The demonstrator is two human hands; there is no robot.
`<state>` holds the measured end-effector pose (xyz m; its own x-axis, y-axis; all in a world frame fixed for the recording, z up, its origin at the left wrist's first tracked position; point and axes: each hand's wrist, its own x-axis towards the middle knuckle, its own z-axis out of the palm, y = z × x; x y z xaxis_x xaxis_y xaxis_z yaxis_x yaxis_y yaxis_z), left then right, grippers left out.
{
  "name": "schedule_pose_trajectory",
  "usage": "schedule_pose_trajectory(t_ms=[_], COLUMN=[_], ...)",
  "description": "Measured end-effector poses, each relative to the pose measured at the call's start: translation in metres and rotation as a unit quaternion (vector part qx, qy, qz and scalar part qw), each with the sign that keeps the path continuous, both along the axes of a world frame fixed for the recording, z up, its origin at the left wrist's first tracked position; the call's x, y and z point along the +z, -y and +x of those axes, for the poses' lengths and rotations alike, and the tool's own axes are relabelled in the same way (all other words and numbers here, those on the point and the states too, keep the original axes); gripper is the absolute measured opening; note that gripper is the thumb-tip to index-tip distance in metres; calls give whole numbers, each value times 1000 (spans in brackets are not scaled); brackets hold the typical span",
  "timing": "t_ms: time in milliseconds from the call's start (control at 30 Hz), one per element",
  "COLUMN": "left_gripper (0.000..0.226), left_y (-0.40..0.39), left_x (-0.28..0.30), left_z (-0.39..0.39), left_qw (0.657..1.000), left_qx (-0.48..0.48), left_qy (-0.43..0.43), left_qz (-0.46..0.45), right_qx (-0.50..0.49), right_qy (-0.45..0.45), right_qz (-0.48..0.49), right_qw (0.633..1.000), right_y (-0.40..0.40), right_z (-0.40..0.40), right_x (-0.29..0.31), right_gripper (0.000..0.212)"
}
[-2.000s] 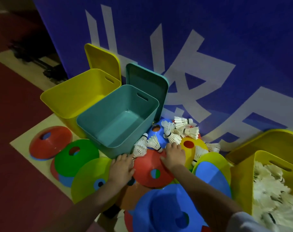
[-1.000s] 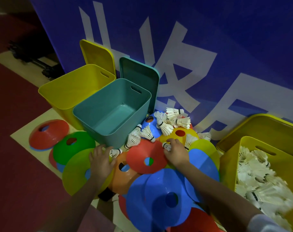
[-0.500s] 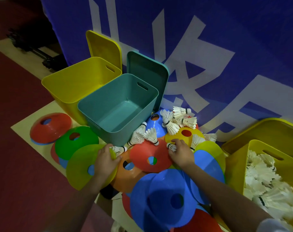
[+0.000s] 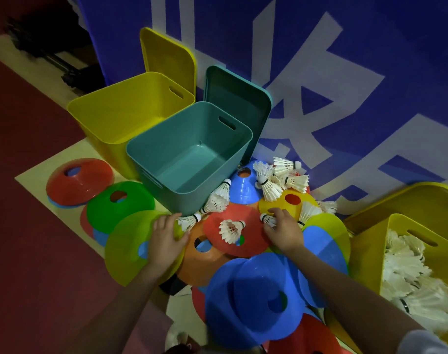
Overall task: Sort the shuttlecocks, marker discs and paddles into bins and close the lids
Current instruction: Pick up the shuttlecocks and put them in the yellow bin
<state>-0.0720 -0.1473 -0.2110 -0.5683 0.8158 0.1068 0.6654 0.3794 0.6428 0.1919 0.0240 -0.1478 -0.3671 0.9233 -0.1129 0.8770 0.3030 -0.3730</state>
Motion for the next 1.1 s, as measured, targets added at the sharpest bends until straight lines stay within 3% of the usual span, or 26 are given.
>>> schedule_pose_trajectory(t_ms=[133,333,567,733,933,1100], left_gripper=[37,62,47,51,50,56], left_y=[3,-2,-11,-8,-11,-11], left_x=[0,5,14,18,24,37], left_z=[-3,-7,-12,-15,9,27], left_qw=[997,989,980,990,990,988], left_qx=[-64,-99,-124,-123,-85,-84], left_qy=[-41,-67,-71,-32,108,107], left_qz=[-6,-84,-140,-60,30,69], right_qx=[-3,-8,-11,-13,-11,-12], right_qy=[5,7,3,-8,-9,-20], right_qz=[-1,-1,-5,-9,-6,-6], right_qw=[1000,1000,1000,1000,1000,1000], right_y=[0,1,2,2,4,5], right_z=[-2,-3,-2,-2,0,2], right_x=[0,0,1,1,0,1], right_gripper=[48,47,47,47,46,47])
